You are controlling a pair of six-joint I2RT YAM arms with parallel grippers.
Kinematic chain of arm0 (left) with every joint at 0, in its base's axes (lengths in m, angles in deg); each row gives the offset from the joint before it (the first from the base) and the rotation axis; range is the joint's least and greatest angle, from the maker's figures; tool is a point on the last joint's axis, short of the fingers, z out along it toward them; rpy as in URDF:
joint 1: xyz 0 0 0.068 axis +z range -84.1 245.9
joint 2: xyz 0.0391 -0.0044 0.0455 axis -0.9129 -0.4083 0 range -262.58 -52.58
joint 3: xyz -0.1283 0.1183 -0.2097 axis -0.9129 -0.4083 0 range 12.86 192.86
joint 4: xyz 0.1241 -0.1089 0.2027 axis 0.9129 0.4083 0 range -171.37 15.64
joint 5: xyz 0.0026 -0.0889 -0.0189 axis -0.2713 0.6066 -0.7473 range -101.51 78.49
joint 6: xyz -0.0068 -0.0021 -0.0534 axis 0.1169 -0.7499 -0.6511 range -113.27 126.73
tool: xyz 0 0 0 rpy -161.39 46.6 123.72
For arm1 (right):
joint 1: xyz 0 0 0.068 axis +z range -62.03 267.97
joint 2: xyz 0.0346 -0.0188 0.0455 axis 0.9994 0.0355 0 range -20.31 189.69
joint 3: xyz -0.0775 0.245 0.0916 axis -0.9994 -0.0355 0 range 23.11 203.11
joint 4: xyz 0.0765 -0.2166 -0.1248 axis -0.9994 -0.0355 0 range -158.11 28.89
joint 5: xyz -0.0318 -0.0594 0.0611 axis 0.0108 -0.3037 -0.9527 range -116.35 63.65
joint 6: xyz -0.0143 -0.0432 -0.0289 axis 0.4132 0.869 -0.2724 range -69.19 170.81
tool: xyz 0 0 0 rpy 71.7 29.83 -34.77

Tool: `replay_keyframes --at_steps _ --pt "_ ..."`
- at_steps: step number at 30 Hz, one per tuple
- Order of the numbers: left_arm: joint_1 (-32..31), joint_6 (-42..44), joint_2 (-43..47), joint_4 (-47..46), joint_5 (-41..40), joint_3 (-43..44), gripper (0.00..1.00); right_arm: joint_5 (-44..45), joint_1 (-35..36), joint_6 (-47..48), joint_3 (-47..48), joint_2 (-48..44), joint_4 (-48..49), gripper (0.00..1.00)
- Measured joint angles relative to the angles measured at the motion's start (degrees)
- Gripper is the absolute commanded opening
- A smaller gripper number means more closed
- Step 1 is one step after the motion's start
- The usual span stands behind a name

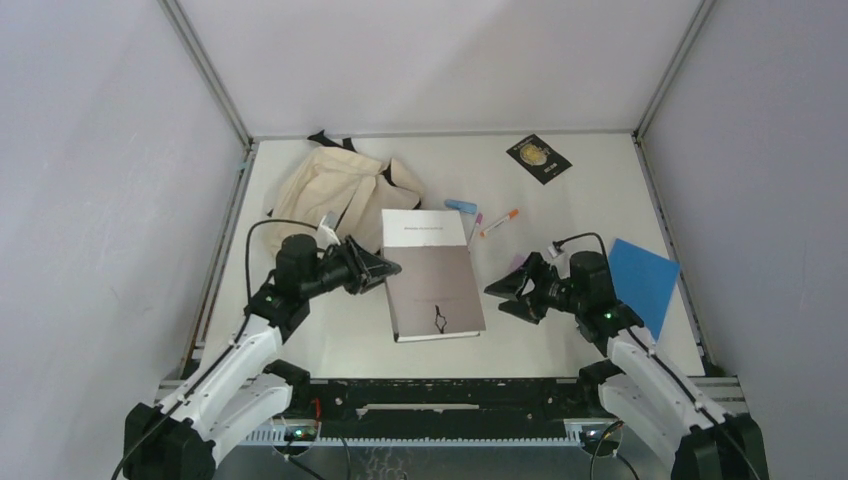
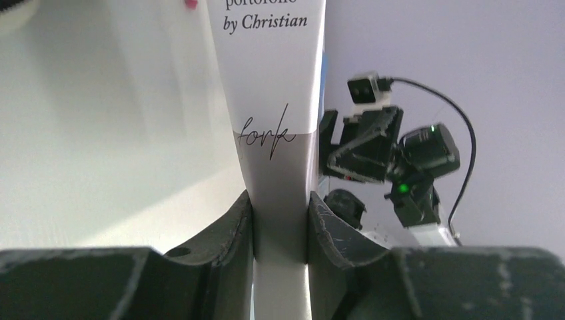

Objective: Pack the student bag
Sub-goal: Pick up the book from the center of the board.

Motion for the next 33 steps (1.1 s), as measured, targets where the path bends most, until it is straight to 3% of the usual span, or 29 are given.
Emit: replay_keyframes --at_steps 3,10,14,22,33 --pt "0.00 0.13 -0.13 1.29 -3.96 2.95 0.25 1.51 -0.13 -1.70 -0.02 -5.57 -1.31 0.99" --pt "0.00 -0.83 -3.74 -0.94 -12.24 7.72 0.23 8.22 0.76 -13.46 -8.35 -23.19 12.17 1.00" --pt "0.00 -3.21 -5.40 -4.59 -14.95 7.89 0.23 14.08 5.20 -18.16 -12.04 -25.09 17.88 1.00" --pt "0.00 -7.08 -8.94 -11.19 -15.74 7.89 0.23 25.99 20.13 -20.20 -12.83 -13.79 32.79 1.00" --pt "0.00 -9.79 -8.90 -15.19 -16.02 7.87 0.25 31.23 22.36 -19.12 -10.27 10.97 56.11 1.00"
